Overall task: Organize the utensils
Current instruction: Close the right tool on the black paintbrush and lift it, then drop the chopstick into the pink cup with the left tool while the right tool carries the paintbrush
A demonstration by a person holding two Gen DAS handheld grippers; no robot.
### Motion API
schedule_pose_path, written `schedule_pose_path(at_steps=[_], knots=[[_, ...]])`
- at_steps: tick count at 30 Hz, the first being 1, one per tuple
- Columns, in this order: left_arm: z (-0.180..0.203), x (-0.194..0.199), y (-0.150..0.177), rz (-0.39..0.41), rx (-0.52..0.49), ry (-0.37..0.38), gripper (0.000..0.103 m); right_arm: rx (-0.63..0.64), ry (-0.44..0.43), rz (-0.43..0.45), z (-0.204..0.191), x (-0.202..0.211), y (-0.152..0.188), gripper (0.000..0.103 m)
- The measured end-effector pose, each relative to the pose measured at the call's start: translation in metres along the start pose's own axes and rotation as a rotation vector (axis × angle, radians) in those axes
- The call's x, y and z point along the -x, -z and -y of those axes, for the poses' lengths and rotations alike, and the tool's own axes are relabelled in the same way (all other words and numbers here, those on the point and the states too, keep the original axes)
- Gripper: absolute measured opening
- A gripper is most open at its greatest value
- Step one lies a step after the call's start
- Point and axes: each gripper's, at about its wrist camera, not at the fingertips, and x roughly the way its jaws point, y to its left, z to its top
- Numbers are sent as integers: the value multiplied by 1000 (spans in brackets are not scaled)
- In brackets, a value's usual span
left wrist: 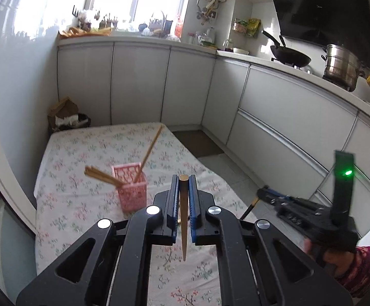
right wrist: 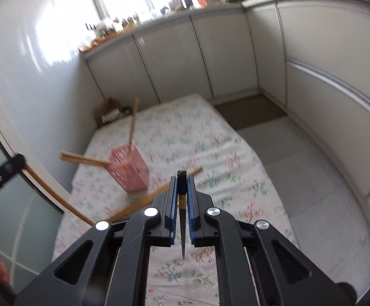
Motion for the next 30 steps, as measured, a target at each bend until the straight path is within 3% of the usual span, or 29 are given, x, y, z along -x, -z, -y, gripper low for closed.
schedule_pose_path(at_steps=[4,10,16,20,24,28,30], knots=[[0,8,-29,45,2,-21,6,-7,-46,75,-9,21,-40,7],[-14,17,-86,184,45,-87,6,3,-94,154,-26,28,-92,7],[-40,-18,-118,227,64,-195,6,16,-95,187,-38,9,-115,8],[-64,-61,-110,201,86,-244,7,19,-100,173,-47,-19,-120,7],[-80,-95,-81,158,100,-263,13,18,-117,164,-55,-43,-116,7],[-87,-55,-61,281,176,-251,17,37,-135,163,-70,-60,-112,7],[-87,-31,-58,330,194,-264,23,48,-144,168,-81,-69,-110,7]])
